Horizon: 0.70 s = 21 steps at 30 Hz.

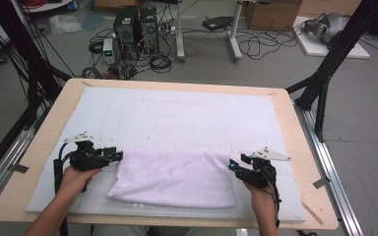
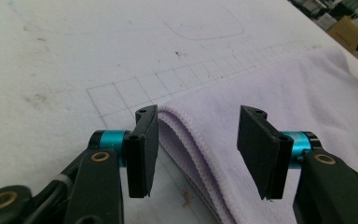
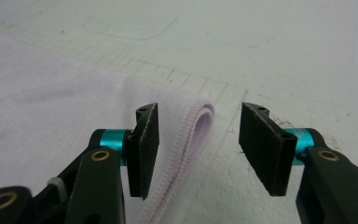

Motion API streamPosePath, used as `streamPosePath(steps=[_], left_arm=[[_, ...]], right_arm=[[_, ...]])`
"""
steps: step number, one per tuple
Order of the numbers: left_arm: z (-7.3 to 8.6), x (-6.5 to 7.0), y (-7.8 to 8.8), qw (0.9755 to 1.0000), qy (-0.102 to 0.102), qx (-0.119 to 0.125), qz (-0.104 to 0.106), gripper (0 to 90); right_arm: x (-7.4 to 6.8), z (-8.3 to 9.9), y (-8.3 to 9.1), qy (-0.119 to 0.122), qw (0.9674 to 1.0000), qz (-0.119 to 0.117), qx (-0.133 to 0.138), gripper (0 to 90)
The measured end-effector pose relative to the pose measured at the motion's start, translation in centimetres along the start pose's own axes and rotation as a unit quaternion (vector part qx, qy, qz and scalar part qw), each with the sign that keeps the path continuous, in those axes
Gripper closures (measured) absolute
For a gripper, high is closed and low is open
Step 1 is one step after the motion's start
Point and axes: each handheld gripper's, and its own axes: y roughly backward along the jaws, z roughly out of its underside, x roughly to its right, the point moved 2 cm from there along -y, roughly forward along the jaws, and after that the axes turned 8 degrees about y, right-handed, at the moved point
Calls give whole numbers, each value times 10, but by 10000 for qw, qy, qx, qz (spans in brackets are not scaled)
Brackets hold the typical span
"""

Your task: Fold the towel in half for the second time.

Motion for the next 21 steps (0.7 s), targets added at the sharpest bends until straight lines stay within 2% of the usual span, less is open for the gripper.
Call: streamPosePath(steps=[2,5,7,8,9,10,11,12,13,14,15,17,18,19,21], left_arm=[[0,-1,-8,10000,-24,7,29,470],[2,-3,-20,9998,-166,-61,-62,432],[0,-5,-27,9992,-194,-333,-113,441],[-2,-3,-28,9987,-362,-336,-141,446],[-3,-2,-30,9981,-469,-341,-185,489],[-4,-1,-32,9971,-598,-415,-231,591],[-4,0,-33,9963,-705,-413,-268,716],[-6,1,-33,9962,-691,-425,-303,776],[-9,0,-33,9965,-664,-379,-332,793],[-11,-1,-32,9971,-595,-332,-329,802],[-15,-5,-30,9988,-381,-199,-251,804],[-18,-10,-27,9997,-169,26,-174,814],[-19,-13,-26,9998,-113,59,-172,817],[-21,-14,-27,9998,-90,-12,-165,819],[-24,-13,-26,9997,-148,52,-190,820]], right_arm=[[0,-3,-9,104,9999,-40,-73,464],[0,-5,-24,144,9996,-126,-221,442],[1,-5,-34,198,9989,-150,-407,427],[3,-4,-40,216,9982,-148,-539,421],[5,-2,-45,158,9977,-144,-650,430],[8,0,-49,68,9970,-236,-731,443],[10,0,-50,-31,9974,-251,-682,518],[12,-1,-48,-55,9970,-375,-682,693],[13,-1,-48,-81,9963,-572,-642,738],[14,-1,-48,-53,9964,-561,-641,807],[13,-2,-48,-9,9965,-571,-618,827],[13,-4,-49,126,9973,-435,-585,840],[12,-5,-49,129,9978,-358,-546,843],[12,-7,-49,141,9982,-292,-501,845],[11,-11,-49,219,9988,-204,-398,846]])
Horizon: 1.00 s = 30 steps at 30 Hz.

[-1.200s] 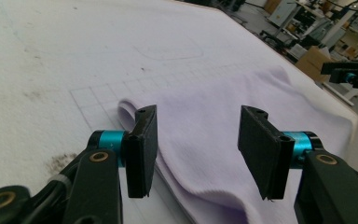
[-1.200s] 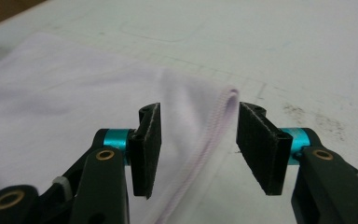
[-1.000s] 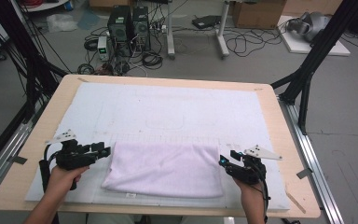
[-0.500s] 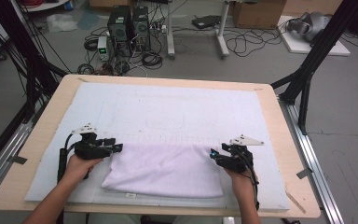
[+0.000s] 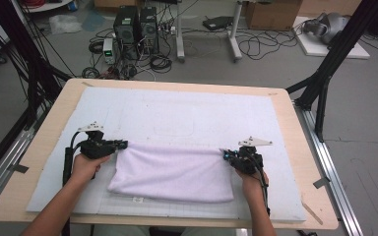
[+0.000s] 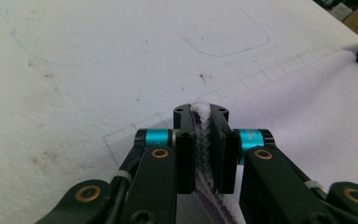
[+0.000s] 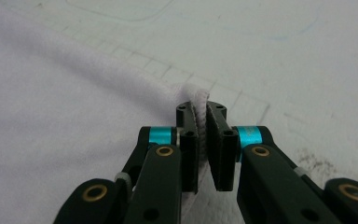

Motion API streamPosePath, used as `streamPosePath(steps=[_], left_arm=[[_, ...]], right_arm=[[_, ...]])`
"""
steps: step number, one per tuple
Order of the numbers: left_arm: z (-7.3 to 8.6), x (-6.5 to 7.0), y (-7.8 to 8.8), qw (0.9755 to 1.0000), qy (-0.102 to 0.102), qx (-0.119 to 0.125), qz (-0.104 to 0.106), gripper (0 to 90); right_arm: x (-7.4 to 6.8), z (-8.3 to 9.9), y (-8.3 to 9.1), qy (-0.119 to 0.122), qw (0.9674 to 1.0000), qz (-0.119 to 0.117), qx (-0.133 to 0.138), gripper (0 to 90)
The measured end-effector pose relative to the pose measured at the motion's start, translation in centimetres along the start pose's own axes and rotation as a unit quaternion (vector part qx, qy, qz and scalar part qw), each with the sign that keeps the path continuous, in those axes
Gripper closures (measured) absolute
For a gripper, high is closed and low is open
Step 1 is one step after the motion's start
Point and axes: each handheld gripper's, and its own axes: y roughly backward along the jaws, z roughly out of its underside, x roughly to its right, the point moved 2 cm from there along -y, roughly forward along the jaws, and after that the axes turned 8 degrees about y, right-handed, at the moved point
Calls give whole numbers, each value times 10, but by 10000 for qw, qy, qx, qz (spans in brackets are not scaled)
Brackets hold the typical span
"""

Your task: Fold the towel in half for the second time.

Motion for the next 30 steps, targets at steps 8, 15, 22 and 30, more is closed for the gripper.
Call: streamPosePath(steps=[8,15,22,30], left_arm=[[-34,-10,-10,9994,117,328,-72,820],[-51,-22,-25,9983,220,462,-262,820],[-46,-33,-39,9975,306,486,-400,820],[-43,-39,-43,9972,408,471,-422,651]], right_arm=[[15,-28,-15,-122,9992,304,227,845],[32,-58,-38,-46,9983,562,121,844],[38,-64,-57,-39,9975,698,-24,843],[38,-60,-67,-148,9969,761,-123,725]])
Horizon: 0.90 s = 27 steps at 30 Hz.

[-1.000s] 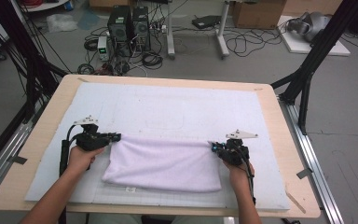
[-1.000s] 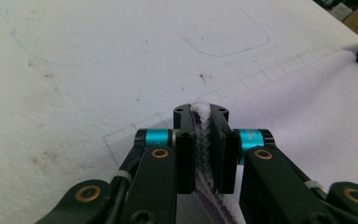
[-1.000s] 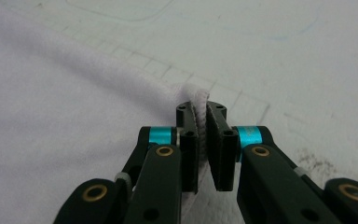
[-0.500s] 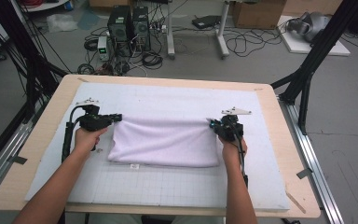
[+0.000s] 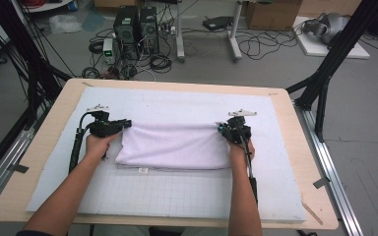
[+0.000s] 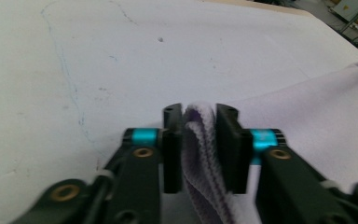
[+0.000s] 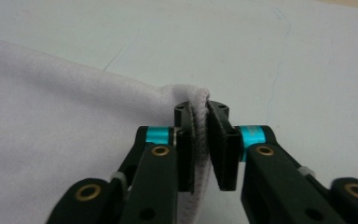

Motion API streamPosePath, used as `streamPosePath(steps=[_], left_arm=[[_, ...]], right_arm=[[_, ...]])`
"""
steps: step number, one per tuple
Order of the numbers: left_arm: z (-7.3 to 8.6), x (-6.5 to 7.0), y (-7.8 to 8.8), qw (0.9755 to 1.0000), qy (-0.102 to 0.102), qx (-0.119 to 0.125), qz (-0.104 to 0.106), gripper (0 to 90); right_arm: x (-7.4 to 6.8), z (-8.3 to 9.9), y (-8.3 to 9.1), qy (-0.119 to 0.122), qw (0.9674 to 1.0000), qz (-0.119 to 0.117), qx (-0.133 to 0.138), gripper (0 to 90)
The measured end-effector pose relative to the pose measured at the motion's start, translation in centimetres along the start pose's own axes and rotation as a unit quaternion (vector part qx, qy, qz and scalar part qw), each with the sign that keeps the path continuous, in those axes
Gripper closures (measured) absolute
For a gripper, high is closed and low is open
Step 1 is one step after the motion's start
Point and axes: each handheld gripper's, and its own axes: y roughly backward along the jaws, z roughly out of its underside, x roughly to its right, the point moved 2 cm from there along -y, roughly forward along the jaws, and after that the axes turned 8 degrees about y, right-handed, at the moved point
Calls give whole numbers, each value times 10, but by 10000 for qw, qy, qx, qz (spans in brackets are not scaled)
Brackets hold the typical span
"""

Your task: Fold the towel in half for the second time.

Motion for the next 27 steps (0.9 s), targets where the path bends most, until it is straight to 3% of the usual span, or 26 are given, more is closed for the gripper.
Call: streamPosePath(steps=[2,4,6,8,11,13,15,18,27], left_arm=[[-1,1,4,9999,31,-25,95,543],[-1,5,9,9997,-158,-80,191,526],[-1,9,16,9992,-332,-55,216,524],[-1,12,22,9989,-369,14,285,526],[3,17,31,9982,-427,49,410,549],[5,22,35,9971,-533,-84,533,606],[7,28,40,9959,-648,26,624,619],[9,35,45,9945,-768,5,718,625],[29,42,52,9931,-910,-157,719,639]], right_arm=[[1,0,1,-98,9999,60,22,572],[1,0,6,-154,9998,88,68,472],[0,1,12,-158,9997,87,145,440],[-3,2,18,-58,9999,63,124,410],[-8,3,26,64,9999,-88,18,402],[-14,4,34,206,9996,-109,176,412],[-18,6,39,230,9993,-199,211,412],[-22,12,46,231,9990,-286,245,411],[-30,31,64,292,9982,-429,293,417]])
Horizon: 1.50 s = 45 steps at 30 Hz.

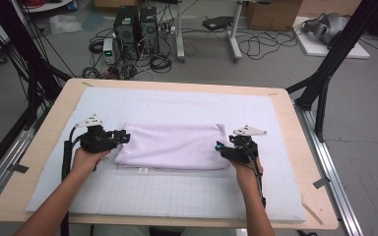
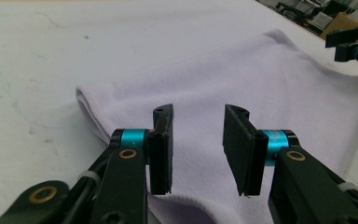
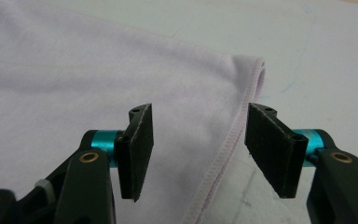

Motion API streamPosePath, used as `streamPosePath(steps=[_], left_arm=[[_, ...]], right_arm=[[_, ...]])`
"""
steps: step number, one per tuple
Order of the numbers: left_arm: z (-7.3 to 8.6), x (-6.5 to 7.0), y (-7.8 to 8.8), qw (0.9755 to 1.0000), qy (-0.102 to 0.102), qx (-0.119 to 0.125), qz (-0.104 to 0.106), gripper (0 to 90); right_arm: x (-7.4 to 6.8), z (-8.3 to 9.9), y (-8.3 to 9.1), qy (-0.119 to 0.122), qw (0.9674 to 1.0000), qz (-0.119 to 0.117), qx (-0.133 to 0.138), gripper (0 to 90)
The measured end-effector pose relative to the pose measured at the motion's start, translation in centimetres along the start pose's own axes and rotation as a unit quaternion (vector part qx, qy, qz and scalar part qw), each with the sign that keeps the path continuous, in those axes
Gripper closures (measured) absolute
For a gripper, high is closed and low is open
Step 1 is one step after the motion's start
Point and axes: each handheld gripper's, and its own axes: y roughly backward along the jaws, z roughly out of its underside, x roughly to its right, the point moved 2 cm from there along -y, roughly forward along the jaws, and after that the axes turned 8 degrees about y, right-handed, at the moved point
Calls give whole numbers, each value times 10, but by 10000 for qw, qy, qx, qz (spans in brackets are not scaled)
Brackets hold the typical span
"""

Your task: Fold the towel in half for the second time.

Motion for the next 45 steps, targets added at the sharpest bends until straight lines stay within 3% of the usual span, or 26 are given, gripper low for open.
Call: streamPosePath(steps=[7,10,12,14,19,22,25,27,29,34,37,38,41,43,45], left_arm=[[16,9,1,9983,-238,-453,-289,676],[25,7,5,9951,-313,-676,-645,722],[30,4,10,9940,-157,-670,-852,762],[34,3,15,9938,-20,-698,-864,776],[36,7,28,9922,-182,-720,-1006,784],[33,7,34,9942,-127,-477,-954,746],[32,7,35,9953,-73,-341,-903,718],[32,7,36,9960,-97,-231,-858,704],[31,8,37,9965,-103,-116,-824,692],[27,12,35,9984,-109,96,-555,675],[28,19,29,9991,-237,62,-353,666],[29,21,27,9992,-282,20,-291,664],[34,25,19,9985,-338,-309,-309,679],[39,24,16,9968,-349,-547,-456,700],[43,22,17,9951,-398,-713,-565,711]], right_arm=[[-12,5,5,120,9997,-230,7,468],[-18,7,7,123,9992,-368,37,472],[-22,10,8,122,9990,-430,-10,472],[-25,14,9,173,9989,-432,-92,476],[-23,22,19,210,9991,-298,-226,514],[-23,27,23,111,9986,-406,-308,585],[-27,34,17,288,9962,-446,-686,688],[-27,34,18,293,9959,-466,-722,834],[-29,33,21,506,9950,-324,-799,854],[-30,36,29,633,9931,-218,-965,818],[-28,38,29,630,9936,-156,-929,703],[-28,39,30,565,9944,-148,-886,630],[-25,37,36,447,9975,-93,-539,593],[-25,36,39,389,9983,-321,-292,591],[-28,38,38,407,9973,-520,-324,591]])
